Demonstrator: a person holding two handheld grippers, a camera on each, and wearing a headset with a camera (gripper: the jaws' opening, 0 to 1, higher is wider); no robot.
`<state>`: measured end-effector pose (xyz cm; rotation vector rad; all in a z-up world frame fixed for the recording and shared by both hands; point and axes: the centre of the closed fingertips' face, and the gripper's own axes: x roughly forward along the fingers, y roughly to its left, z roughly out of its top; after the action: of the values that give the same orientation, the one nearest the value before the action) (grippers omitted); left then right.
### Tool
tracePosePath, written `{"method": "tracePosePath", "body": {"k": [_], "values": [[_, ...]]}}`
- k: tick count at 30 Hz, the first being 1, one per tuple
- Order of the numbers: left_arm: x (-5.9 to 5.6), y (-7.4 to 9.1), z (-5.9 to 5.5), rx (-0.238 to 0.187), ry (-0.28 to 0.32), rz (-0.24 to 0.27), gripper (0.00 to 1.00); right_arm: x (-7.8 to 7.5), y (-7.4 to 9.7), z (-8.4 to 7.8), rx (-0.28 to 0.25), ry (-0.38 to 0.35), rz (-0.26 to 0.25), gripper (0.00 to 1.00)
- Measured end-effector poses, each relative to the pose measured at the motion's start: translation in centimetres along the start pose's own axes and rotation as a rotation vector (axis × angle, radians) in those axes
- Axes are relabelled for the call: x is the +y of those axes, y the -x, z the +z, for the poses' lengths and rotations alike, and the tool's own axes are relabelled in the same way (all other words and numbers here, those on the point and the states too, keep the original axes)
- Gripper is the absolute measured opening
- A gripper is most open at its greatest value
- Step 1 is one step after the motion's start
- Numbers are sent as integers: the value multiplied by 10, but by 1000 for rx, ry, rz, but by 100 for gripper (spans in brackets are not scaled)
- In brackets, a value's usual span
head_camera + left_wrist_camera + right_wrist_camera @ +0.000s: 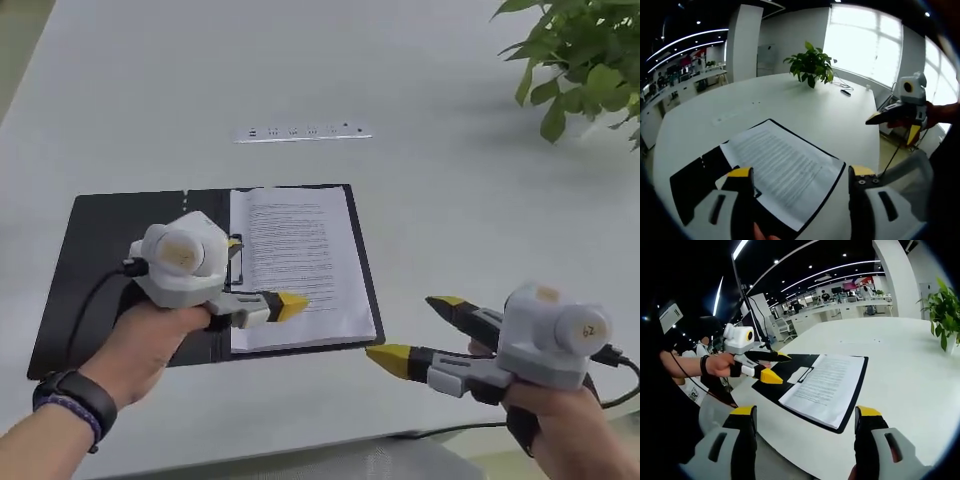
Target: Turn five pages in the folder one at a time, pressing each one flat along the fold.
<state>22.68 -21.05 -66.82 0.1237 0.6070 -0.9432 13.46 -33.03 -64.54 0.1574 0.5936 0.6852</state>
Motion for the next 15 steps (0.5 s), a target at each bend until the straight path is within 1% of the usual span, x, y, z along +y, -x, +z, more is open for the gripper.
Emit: {"method": "tracePosePath", "body": {"k": [3, 6, 7, 8, 10, 13, 15], "values": [[-1, -11, -3, 15, -9, -9, 77, 0, 1, -2, 13, 10, 1, 80], [-3, -21, -5, 31, -23, -16, 77, -1, 1, -3, 16, 9, -1, 80], [-2, -25, -7, 34, -26, -19, 77, 0, 1, -3, 14, 6, -1, 80], [-1, -32, -9, 39, -29, -19, 77, 0, 1, -3, 13, 4, -1, 80], [-1, -39, -11, 48, -39, -5, 78, 1, 1, -4, 16, 3, -1, 80], [-7, -49, -14, 59, -39, -13, 78, 2, 1, -4, 18, 2, 2, 79], [-10, -60, -19, 72, -48, -19, 78, 2, 0, -4, 17, -1, 2, 79]]}}
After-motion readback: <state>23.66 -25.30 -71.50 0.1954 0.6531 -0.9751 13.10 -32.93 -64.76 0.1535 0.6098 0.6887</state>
